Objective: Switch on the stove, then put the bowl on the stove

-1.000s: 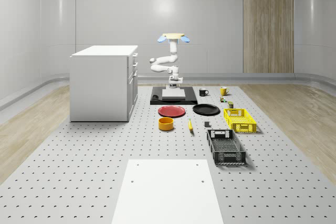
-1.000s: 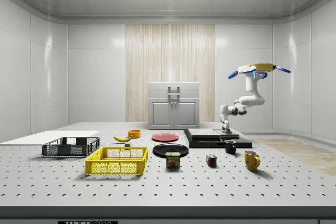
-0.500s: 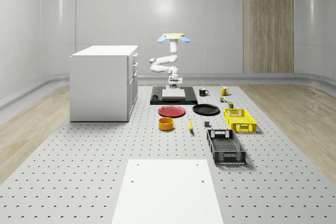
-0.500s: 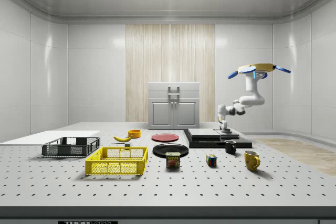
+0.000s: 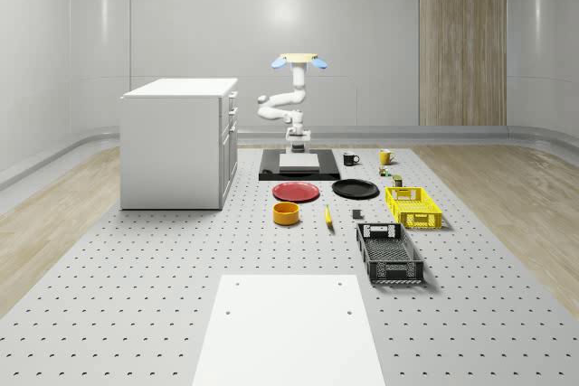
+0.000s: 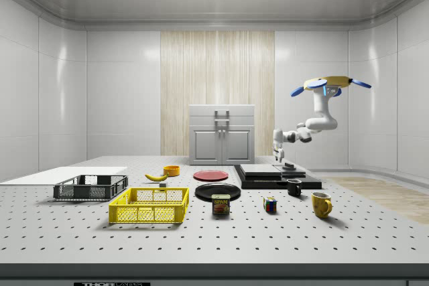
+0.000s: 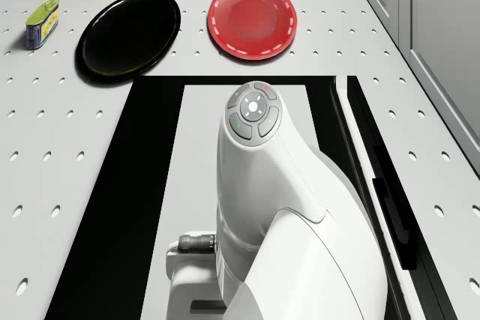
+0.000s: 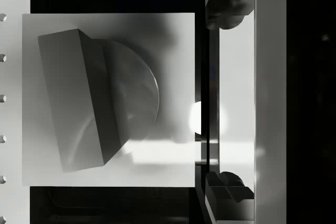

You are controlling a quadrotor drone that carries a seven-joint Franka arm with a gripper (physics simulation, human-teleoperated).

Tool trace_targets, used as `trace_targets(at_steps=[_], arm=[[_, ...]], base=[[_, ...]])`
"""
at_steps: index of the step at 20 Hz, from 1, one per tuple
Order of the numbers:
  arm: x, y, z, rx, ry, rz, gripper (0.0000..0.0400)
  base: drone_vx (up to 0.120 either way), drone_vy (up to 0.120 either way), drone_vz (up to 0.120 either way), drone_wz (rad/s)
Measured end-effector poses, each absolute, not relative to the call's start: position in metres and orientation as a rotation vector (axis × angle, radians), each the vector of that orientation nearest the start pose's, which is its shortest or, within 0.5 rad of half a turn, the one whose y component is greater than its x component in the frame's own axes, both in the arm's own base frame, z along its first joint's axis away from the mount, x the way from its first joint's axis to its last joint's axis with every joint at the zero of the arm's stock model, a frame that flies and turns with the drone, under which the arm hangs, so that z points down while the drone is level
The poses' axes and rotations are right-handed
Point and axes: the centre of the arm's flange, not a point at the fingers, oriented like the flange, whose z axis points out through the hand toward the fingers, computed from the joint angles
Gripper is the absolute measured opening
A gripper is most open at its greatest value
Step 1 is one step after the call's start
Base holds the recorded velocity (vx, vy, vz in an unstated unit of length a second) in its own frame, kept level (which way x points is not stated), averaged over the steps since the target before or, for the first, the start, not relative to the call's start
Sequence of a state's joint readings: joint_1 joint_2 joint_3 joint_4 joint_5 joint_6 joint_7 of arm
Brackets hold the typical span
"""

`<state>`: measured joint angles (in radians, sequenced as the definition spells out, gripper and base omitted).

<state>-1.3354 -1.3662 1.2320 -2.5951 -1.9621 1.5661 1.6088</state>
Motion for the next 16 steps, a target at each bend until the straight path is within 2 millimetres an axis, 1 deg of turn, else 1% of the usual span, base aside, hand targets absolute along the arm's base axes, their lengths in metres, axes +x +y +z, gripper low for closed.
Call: trace_targets(at_steps=[1, 7, 16], arm=[[0.3828, 0.0203, 0.561, 0.001, -0.002, 0.786, 0.04], [0.3872, 0.0244, 0.5609, 0.001, -0.003, 0.785, 0.04], [0.3885, 0.0256, 0.5609, 0.001, -0.003, 0.785, 0.04]], base=[[0.12, 0.0, 0.12, 0.0], [0.12, 0.0, 0.0, 0.0], [0.12, 0.0, 0.0, 0.0]])
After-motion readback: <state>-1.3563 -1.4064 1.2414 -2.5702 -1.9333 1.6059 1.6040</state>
